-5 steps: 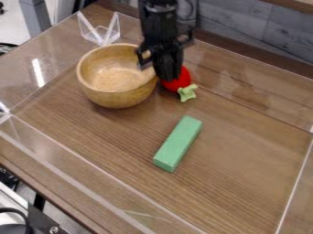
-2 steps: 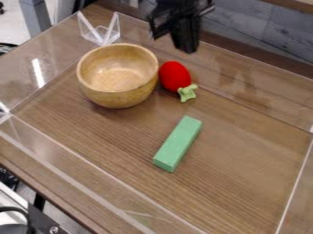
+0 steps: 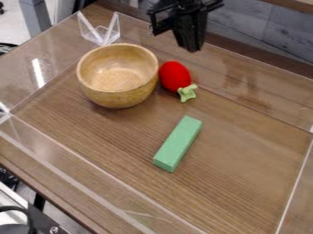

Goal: Move the red fruit to the right

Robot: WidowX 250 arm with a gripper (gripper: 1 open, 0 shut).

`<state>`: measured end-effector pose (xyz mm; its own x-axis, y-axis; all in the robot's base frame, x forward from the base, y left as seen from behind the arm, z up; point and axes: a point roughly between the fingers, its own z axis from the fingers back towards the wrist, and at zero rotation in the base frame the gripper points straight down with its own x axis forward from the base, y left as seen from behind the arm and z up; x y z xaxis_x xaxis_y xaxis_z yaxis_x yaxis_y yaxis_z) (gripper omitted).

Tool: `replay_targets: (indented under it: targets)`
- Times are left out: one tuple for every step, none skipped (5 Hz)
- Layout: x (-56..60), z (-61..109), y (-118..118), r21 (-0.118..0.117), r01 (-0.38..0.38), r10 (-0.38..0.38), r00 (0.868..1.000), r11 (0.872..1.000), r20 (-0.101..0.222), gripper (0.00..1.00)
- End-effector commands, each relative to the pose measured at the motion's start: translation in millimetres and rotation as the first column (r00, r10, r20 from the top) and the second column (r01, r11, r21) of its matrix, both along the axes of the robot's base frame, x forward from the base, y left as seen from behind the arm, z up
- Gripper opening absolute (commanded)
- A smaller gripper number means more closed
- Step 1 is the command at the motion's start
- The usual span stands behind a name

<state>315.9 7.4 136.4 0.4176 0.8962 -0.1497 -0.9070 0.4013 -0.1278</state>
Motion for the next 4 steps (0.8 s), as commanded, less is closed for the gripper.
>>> replay_targets:
  targets:
    - [-2.7,7.8,-1,0.031,0.063,-0.065,0.996,0.998,0.054,1.00]
    - [-12.5,5.0,-2,0.047,0.045,-0.047,0.998,0.998,0.043,1.00]
    - [-22.1,3.2,-1,0.061,0.021,-0.023,0.999,0.998,0.035,1.00]
    - [-20.0,-6.2,-11,0.074,0.034,-0.036,0.999,0.997,0.029,1.00]
